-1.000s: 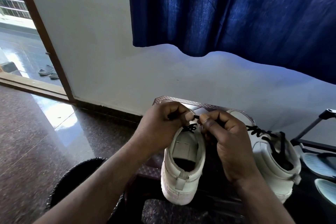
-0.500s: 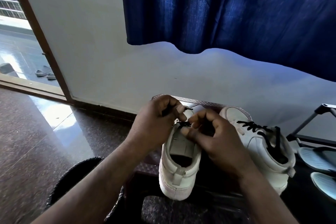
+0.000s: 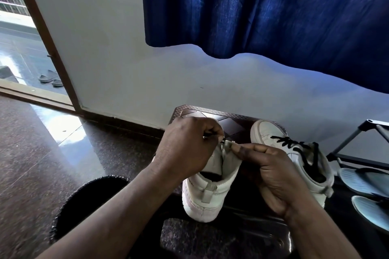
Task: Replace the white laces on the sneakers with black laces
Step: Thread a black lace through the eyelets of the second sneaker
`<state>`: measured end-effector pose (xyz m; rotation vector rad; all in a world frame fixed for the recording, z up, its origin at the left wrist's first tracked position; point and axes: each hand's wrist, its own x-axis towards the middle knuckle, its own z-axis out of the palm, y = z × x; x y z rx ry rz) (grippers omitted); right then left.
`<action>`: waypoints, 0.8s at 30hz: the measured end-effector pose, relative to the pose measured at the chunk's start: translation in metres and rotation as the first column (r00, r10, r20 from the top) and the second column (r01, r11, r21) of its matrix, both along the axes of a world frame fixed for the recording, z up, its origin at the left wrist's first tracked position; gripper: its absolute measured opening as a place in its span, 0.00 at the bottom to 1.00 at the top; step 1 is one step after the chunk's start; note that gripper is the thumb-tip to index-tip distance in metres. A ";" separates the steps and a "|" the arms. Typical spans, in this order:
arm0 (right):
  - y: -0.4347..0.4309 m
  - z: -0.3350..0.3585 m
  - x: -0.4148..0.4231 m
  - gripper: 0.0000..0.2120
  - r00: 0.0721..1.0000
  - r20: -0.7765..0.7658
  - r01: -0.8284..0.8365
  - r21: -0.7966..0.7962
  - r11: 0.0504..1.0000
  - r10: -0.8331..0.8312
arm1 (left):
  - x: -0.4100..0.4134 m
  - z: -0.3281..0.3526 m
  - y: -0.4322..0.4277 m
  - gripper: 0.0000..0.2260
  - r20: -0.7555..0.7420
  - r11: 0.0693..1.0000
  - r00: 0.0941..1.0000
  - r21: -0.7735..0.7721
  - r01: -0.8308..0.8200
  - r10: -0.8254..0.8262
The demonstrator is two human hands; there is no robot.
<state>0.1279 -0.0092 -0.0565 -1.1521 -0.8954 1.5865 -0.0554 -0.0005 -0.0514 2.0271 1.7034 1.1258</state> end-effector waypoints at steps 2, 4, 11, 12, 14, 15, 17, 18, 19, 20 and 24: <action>0.001 -0.003 0.002 0.18 0.999 -0.038 -0.011 -0.007 1.000 0.011 | 0.001 0.001 0.000 0.04 -0.013 1.000 1.000 -0.020 -0.005 0.005; 0.003 -0.008 0.002 0.19 0.998 -0.063 -0.025 -0.016 1.000 0.023 | 0.002 0.001 -0.001 0.04 -0.032 0.999 0.999 -0.039 -0.005 0.004; 0.005 -0.015 0.000 0.16 0.996 -0.084 -0.029 -0.037 0.999 0.026 | 0.002 0.000 0.002 0.04 0.003 0.997 0.999 -0.059 0.051 -0.051; 0.004 -0.016 -0.001 0.14 0.997 -0.078 -0.030 -0.028 0.999 0.027 | 0.002 -0.001 0.003 0.05 0.009 0.997 0.998 -0.051 0.058 -0.058; 0.003 -0.016 -0.002 0.14 0.997 -0.070 -0.027 -0.012 1.000 0.026 | 0.003 -0.002 0.003 0.07 -0.008 0.997 0.998 -0.039 0.066 -0.067; 0.002 -0.016 -0.003 0.14 0.997 -0.068 -0.022 -0.003 1.000 0.022 | 0.003 -0.002 0.004 0.07 -0.022 0.997 0.997 -0.035 0.071 -0.072; 0.001 -0.017 -0.006 0.14 0.999 -0.045 -0.007 0.015 1.000 0.008 | 0.003 -0.002 0.004 0.08 -0.032 0.997 0.996 -0.030 0.077 -0.078; 0.001 -0.017 -0.008 0.16 1.000 -0.031 0.002 0.028 1.000 -0.001 | 0.003 -0.002 0.004 0.09 -0.026 0.997 0.997 -0.035 0.074 -0.075; 0.001 -0.018 -0.009 0.17 1.000 -0.019 0.013 0.042 0.999 -0.012 | 0.003 -0.002 0.005 0.09 -0.010 0.997 0.998 -0.046 0.068 -0.069; 0.001 -0.018 -0.010 0.18 1.000 -0.006 0.025 0.056 0.998 -0.025 | 0.003 -0.002 0.006 0.10 0.012 0.996 0.998 -0.063 0.067 -0.066; 0.001 -0.020 -0.012 0.14 0.998 0.019 0.050 0.104 0.993 -0.052 | 0.000 -0.004 0.008 0.13 0.057 0.987 0.993 -0.117 0.112 -0.106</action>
